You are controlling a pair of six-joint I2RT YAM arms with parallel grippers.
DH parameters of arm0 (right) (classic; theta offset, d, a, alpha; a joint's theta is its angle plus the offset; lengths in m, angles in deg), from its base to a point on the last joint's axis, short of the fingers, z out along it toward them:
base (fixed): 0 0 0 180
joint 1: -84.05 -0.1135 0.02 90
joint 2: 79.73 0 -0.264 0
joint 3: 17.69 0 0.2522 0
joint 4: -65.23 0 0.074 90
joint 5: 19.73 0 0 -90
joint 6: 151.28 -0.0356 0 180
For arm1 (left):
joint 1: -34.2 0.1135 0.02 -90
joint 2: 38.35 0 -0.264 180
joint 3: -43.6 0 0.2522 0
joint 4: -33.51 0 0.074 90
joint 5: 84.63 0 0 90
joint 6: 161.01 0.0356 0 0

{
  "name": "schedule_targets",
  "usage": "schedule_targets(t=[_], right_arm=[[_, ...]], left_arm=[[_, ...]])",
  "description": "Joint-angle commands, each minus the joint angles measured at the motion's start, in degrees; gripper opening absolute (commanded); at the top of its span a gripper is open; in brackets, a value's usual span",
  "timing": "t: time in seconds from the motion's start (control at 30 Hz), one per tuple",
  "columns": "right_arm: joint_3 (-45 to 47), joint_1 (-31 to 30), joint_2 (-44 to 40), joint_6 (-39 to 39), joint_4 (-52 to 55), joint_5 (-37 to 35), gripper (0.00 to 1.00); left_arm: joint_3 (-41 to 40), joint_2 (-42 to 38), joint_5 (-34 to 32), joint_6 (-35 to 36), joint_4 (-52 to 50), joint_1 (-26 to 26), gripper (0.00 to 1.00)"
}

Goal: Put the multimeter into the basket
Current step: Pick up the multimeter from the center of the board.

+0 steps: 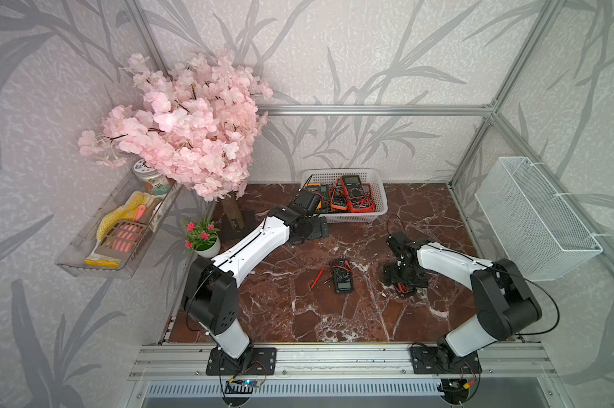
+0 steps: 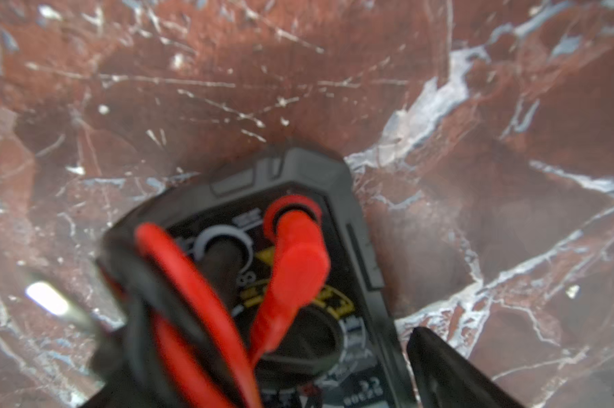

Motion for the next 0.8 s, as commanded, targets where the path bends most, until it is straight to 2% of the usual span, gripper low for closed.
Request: schedule_targets(t=[0.0, 0.2, 0.37, 0.77], right_arm=[[0.1, 0.2, 0.7, 0.7, 0.1, 0.8, 0.98], [0.2, 0.2, 1.2, 1.1, 0.0, 2.1, 0.88], [0.5, 0.2, 1.6, 0.9, -0.2, 3.4, 0.75], [-1.9, 0.2, -2.1, 0.2, 1.1, 5.2, 0.5]], left_arm=[[-1.3, -1.7, 0.0, -0.9, -0.2, -0.2, 1.0], [-2.0, -1.8, 0.1, -1.3, 0.4, -0.1, 1.0], [-2.2, -1.5, 0.6, -1.9, 1.0, -0.2, 1.0], [-0.8, -0.7, -0.3, -2.0, 0.4, -0.2, 1.0]])
